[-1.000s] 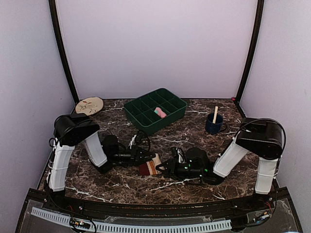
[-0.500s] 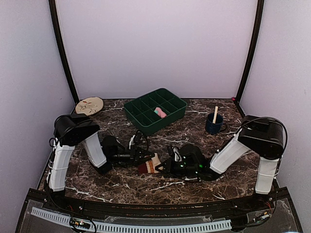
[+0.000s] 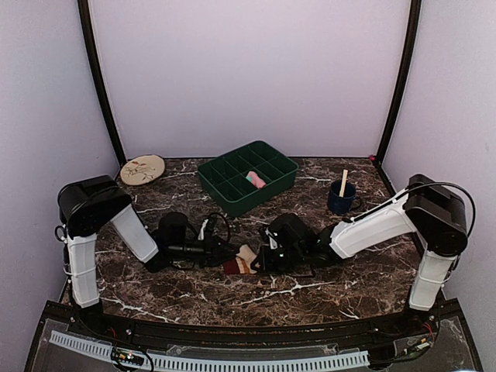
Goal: Roll the socks
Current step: Roll the sock at the center of the board.
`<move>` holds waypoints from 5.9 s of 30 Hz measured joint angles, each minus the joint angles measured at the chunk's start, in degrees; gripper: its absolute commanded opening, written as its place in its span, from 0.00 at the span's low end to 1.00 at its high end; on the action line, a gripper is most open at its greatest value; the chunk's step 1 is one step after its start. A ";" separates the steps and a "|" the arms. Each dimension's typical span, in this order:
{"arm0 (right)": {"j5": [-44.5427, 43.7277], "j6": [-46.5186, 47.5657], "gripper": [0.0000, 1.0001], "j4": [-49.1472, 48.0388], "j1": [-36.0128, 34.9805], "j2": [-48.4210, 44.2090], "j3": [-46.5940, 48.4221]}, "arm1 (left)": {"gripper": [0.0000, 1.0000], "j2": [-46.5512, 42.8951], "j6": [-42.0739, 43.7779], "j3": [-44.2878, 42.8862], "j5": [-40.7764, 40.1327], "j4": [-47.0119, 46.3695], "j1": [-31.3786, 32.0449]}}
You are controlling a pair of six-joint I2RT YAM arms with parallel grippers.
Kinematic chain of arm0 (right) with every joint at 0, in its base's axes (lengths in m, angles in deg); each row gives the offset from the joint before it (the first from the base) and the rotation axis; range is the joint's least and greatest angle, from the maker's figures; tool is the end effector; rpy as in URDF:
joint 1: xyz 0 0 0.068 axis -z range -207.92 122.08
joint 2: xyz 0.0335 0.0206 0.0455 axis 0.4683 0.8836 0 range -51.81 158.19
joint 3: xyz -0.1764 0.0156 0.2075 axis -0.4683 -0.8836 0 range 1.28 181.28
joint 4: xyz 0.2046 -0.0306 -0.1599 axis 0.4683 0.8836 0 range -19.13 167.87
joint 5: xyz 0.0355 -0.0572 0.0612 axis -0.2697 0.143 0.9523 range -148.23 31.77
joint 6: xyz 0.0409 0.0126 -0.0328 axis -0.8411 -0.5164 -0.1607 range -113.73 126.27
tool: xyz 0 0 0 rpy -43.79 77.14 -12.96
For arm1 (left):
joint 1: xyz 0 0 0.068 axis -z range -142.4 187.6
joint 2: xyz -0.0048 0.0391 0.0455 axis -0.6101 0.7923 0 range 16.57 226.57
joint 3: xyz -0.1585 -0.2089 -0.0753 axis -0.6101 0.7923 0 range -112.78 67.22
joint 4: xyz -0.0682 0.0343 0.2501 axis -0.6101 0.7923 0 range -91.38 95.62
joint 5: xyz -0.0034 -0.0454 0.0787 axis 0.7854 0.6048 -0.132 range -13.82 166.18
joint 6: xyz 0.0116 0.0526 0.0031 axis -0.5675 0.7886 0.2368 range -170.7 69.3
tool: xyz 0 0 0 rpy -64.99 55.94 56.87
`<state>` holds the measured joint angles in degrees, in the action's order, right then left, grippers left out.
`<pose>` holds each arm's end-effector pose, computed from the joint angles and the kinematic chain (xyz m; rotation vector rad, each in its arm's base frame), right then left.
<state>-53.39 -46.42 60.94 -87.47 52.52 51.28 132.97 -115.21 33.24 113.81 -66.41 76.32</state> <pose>0.1775 0.3077 0.1285 -0.2015 2.5903 0.9679 0.2413 -0.2214 0.0844 0.0459 2.2659 -1.7314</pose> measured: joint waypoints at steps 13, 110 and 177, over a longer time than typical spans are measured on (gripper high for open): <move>-4.46 12.22 0.07 21.18 0.35 1.09 12.98 | 0.36 -10.62 5.75 -1.27 -4.96 22.40 0.02; -7.04 41.42 0.08 16.98 -4.48 4.09 15.91 | 0.99 -22.43 -29.64 -4.07 2.21 42.25 -1.25; -5.05 36.41 0.05 19.43 -1.92 8.66 19.65 | 0.26 1.25 -24.30 -11.43 18.27 16.70 -7.72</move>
<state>-58.44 -10.01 80.37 -89.40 61.18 70.93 134.22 -139.52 21.81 132.08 -49.71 68.60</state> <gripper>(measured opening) 0.078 0.110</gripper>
